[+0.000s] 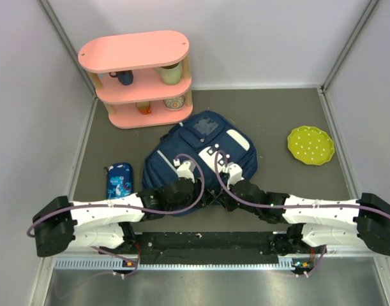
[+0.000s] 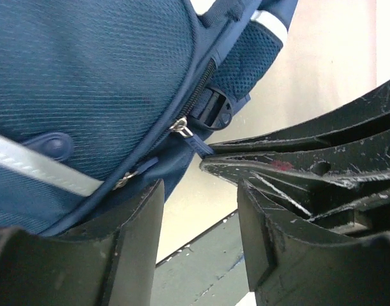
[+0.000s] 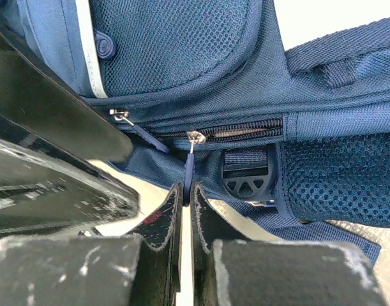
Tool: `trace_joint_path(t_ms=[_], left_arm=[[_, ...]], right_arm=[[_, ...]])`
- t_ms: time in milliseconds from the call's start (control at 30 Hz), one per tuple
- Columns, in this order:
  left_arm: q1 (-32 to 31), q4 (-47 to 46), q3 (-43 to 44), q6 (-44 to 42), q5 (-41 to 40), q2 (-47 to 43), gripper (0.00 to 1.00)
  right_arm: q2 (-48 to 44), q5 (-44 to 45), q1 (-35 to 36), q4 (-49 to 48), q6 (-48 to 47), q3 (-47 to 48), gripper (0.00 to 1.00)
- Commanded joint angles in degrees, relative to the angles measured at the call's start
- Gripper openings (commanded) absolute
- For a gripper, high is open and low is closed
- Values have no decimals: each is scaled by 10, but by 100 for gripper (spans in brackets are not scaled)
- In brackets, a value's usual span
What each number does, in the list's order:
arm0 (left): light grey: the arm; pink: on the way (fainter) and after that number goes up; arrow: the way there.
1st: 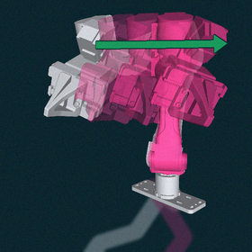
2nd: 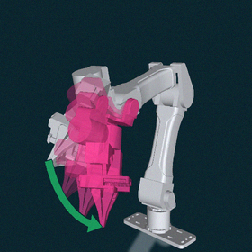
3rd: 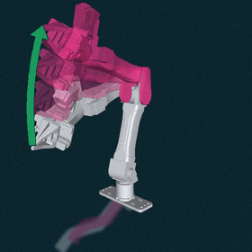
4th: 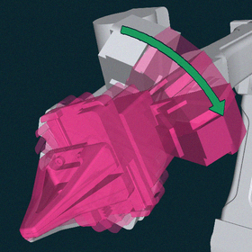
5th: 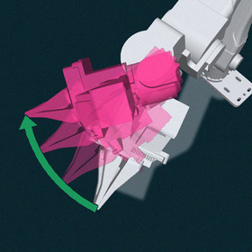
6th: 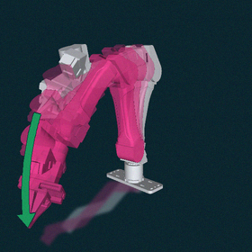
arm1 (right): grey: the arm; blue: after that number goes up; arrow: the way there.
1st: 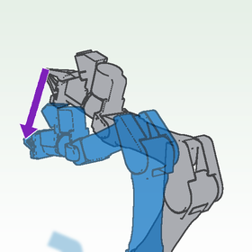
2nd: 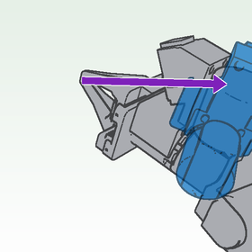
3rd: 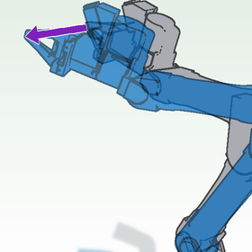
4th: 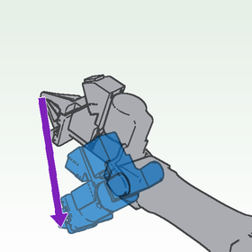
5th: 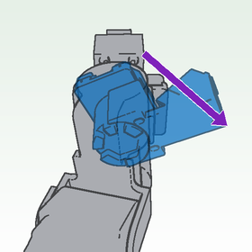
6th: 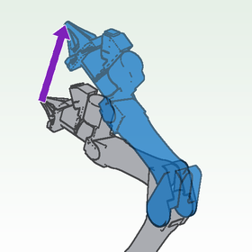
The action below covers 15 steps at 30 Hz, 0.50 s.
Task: Pack the student bag
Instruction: Unzip the student bag at the center of the board.
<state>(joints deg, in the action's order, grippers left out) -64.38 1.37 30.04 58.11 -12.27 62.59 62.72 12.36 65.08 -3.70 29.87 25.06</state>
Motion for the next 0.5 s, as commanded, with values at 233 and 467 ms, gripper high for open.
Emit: trace_joint_path(t_ms=[233, 467], left_arm=[[-9, -146, 3, 102, 9, 112, 43], [-7, -154, 34, 151, -6, 171, 48]], right_arm=[[-41, 86, 41, -89, 18, -64, 0], [-58, 88, 44, -110, -8, -82, 0]])
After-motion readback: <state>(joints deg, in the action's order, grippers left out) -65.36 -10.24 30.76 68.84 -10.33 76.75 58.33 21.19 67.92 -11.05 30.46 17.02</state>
